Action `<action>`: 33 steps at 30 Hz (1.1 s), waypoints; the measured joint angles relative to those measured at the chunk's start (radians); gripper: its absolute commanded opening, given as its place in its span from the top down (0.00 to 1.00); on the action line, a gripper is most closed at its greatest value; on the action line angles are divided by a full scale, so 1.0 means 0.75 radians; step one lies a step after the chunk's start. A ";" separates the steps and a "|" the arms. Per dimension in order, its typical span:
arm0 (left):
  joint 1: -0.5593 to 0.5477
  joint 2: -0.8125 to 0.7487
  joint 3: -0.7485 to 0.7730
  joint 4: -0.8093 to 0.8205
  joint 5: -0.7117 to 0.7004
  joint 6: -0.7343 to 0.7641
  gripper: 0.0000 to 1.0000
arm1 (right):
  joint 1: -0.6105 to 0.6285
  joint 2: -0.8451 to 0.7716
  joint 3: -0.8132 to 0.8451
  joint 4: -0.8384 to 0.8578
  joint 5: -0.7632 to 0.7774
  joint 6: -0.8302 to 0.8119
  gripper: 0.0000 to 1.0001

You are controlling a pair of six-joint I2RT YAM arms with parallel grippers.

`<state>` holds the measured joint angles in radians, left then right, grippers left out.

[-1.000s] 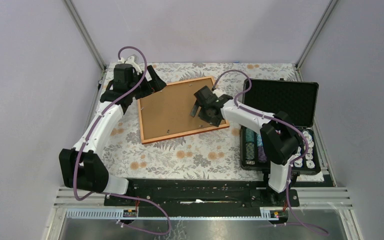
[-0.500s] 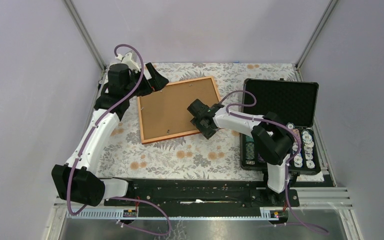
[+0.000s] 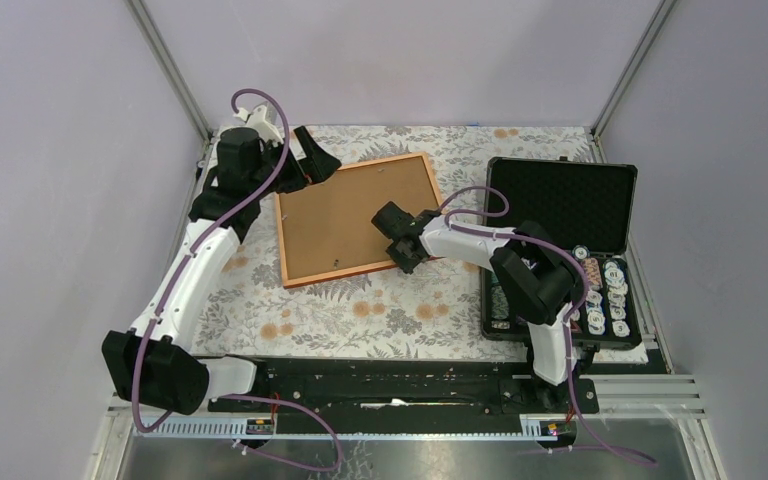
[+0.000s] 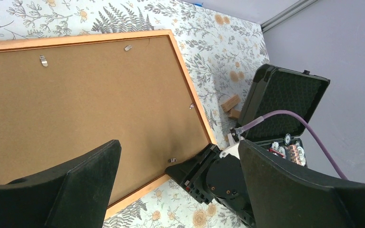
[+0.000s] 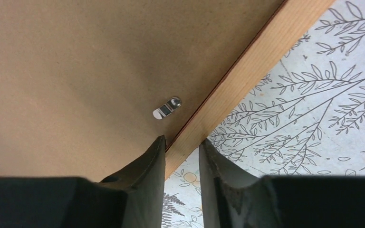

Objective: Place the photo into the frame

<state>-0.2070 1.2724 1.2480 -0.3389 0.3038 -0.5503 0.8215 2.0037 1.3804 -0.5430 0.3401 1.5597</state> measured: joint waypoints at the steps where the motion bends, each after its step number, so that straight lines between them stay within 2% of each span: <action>1: 0.000 -0.002 0.000 0.000 0.002 0.000 0.01 | 0.000 0.000 -0.004 0.001 0.001 0.001 0.81; 5: 0.000 -0.011 0.000 0.000 0.015 -0.001 0.01 | -0.002 -0.017 -0.045 0.055 0.031 0.013 0.98; 6: 0.000 -0.015 0.000 0.001 0.020 -0.001 0.01 | -0.004 -0.022 -0.057 0.075 0.038 -0.005 1.00; 10: 0.000 -0.025 0.000 0.002 0.035 -0.001 0.01 | -0.009 -0.047 -0.095 0.139 0.074 -0.173 1.00; 14: 0.000 -0.025 0.000 0.002 0.049 -0.002 0.01 | -0.036 -0.075 -0.145 0.221 0.065 -0.446 1.00; 23: 0.000 -0.025 0.000 0.002 0.066 -0.011 0.01 | -0.233 -0.095 -0.188 0.411 -0.202 -1.034 1.00; 26: 0.000 -0.025 0.000 0.002 0.069 -0.011 0.01 | -0.261 -0.063 -0.138 0.414 -0.237 -1.183 0.95; 27: 0.000 -0.025 0.000 0.003 0.070 -0.011 0.01 | -0.264 -0.053 -0.123 0.411 -0.241 -1.214 0.90; 30: 0.000 -0.025 0.000 0.003 0.071 -0.012 0.01 | -0.271 -0.029 -0.072 0.378 -0.245 -1.310 0.60; 33: 0.001 -0.025 0.000 0.004 0.078 -0.015 0.01 | -0.274 -0.027 -0.042 0.307 -0.242 -1.412 0.45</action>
<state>-0.2066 1.2533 1.2480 -0.3363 0.3622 -0.5613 0.6163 1.9835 1.3487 -0.3126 0.1585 0.5007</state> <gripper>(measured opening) 0.987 0.435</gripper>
